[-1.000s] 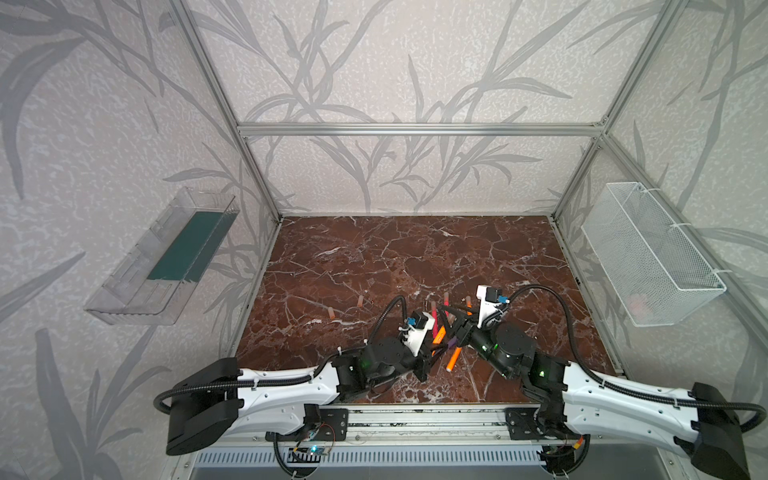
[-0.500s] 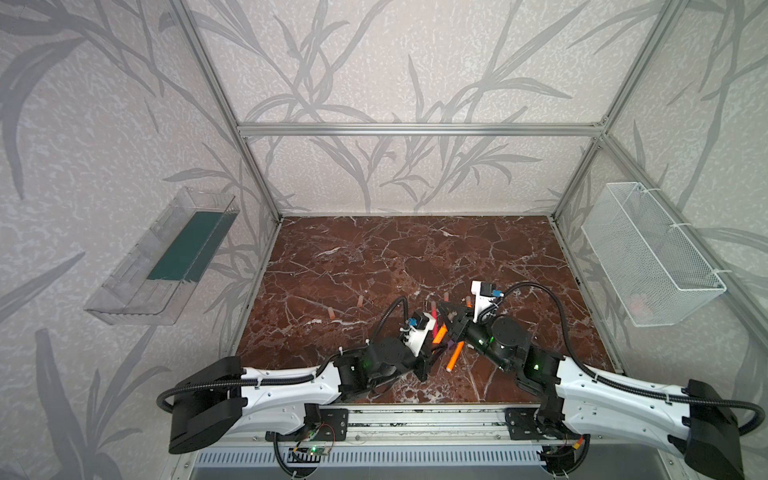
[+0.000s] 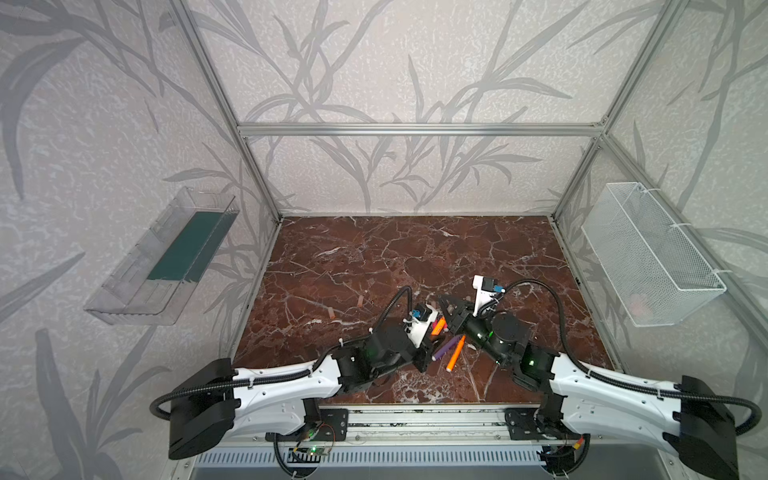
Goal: Insert the pens into the pen caps
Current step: 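Press the right gripper down on the capped marker top while the left holds it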
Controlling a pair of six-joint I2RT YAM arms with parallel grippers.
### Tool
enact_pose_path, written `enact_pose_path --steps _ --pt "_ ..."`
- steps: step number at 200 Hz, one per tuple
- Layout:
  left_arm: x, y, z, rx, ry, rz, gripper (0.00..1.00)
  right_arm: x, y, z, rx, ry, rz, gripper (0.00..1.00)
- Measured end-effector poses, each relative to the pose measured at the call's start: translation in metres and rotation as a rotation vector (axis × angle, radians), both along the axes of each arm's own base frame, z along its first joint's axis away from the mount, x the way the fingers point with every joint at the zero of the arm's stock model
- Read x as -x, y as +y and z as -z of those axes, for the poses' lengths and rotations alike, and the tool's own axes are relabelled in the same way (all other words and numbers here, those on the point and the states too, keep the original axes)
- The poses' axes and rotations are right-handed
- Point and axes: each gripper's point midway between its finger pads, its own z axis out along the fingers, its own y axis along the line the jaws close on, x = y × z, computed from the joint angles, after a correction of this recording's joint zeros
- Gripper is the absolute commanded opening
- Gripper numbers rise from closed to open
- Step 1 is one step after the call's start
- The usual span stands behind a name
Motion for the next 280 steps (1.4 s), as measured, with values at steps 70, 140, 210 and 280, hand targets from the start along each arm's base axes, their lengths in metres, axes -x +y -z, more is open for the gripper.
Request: enact_pose_path --steps 70,140,210,280 --pt "-0.019 0.015 0.0 -0.133 -0.062 -0.043 0.0 -0.01 0.01 -0.003 -0.019 -0.006 0.099 0.0" --pt "-0.03 0.02 -0.02 -0.184 -0.09 -0.046 0.0 -0.013 0.013 -0.025 -0.058 -0.025 0.157 0.0" --pt "0.0 0.016 -0.026 -0.047 0.14 0.242 0.0 0.013 0.016 -0.028 -0.139 -0.134 0.028 0.0" --pt "-0.01 0.03 -0.02 -0.116 0.099 0.159 0.0 0.003 0.029 -0.022 -0.084 0.018 0.145 0.0"
